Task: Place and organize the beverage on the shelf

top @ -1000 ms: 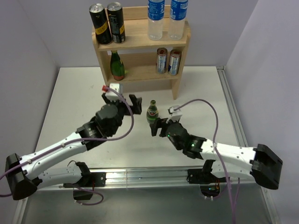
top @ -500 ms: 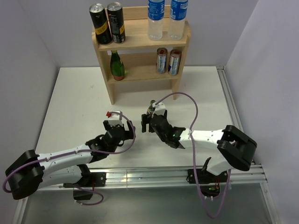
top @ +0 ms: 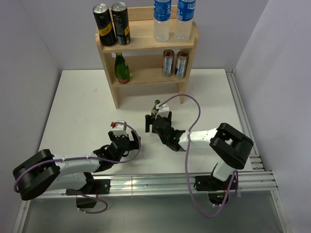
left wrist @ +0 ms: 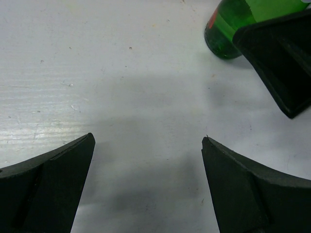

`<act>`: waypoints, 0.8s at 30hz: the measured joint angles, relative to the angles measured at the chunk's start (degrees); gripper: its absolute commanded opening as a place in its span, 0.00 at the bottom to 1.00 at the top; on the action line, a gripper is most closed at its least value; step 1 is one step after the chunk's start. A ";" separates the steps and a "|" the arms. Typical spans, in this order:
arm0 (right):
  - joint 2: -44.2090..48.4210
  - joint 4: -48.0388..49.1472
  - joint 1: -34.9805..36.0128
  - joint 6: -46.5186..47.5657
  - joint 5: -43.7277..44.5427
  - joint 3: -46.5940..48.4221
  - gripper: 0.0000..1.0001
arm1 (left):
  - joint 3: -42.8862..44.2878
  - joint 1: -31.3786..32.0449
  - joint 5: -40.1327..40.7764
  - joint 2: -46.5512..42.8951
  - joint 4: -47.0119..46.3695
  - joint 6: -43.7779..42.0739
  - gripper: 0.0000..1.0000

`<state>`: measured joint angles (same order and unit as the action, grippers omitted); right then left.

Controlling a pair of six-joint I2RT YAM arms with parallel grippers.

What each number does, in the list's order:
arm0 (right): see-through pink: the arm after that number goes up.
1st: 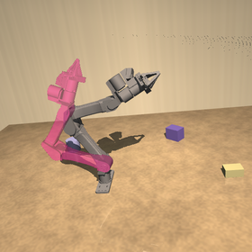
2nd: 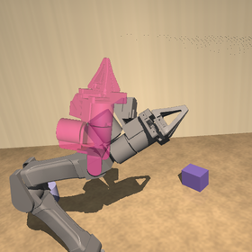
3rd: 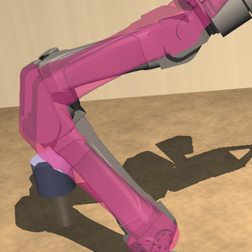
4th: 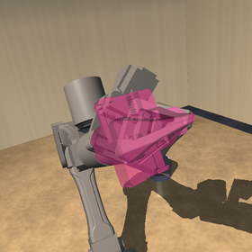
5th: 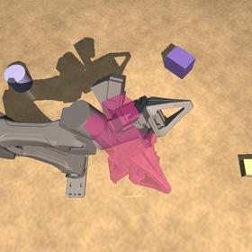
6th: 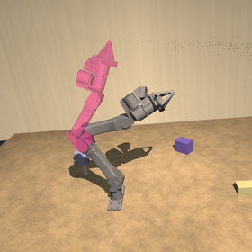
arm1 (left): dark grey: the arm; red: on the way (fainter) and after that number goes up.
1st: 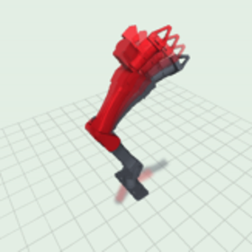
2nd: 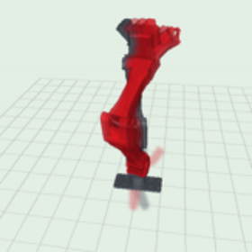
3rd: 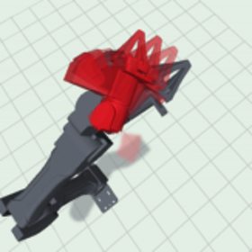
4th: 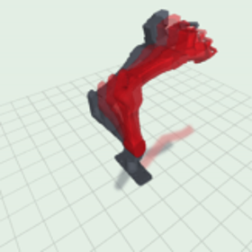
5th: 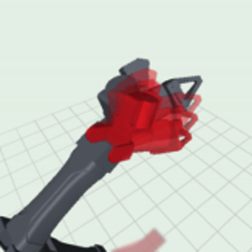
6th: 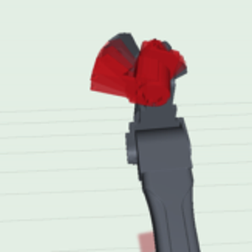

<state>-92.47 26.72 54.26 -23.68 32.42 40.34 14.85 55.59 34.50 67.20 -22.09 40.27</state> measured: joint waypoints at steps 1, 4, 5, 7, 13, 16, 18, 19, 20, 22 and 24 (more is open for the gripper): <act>-0.46 0.72 -0.39 0.22 0.28 0.00 0.89 | -0.26 0.00 -0.15 0.17 -0.76 -0.02 0.99; -1.92 2.73 -1.66 0.68 1.16 0.00 0.89 | -0.72 0.00 -0.24 0.50 -2.69 -0.02 0.99; -2.38 3.39 -1.97 0.85 1.36 0.00 0.89 | -0.72 0.00 -0.31 0.72 -3.28 -0.07 0.99; -3.78 4.59 -2.60 1.20 1.99 0.37 0.89 | -0.74 0.00 -0.44 1.29 -4.37 -0.09 0.98; -7.56 7.28 -3.50 2.71 3.41 2.21 0.89 | -1.03 0.00 -0.96 3.28 -7.37 -0.13 0.98; -9.68 9.46 -3.67 3.72 4.31 3.39 0.91 | -1.11 0.00 -1.29 4.79 -8.85 -0.17 0.98; -10.54 10.91 -3.80 4.22 4.81 3.52 0.94 | -1.20 0.00 -1.49 5.95 -9.77 -0.17 0.98; -11.02 12.02 -3.80 4.52 5.22 3.52 1.00 | -1.29 0.00 -1.66 6.49 -10.25 -0.20 0.98; -11.43 12.74 -3.87 4.74 5.49 3.54 1.00 | -1.38 0.00 -1.75 6.91 -10.64 -0.20 0.98; -12.50 13.97 -4.04 5.31 5.99 3.78 1.00 | -1.60 0.00 -1.81 7.76 -11.41 -0.24 0.98; -13.60 14.64 -4.35 5.42 6.16 4.13 1.00 | -1.66 0.00 -1.90 8.57 -12.28 -0.35 0.98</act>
<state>-106.06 41.36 49.91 -18.26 38.59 44.47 13.19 55.59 32.60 75.77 -34.37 39.92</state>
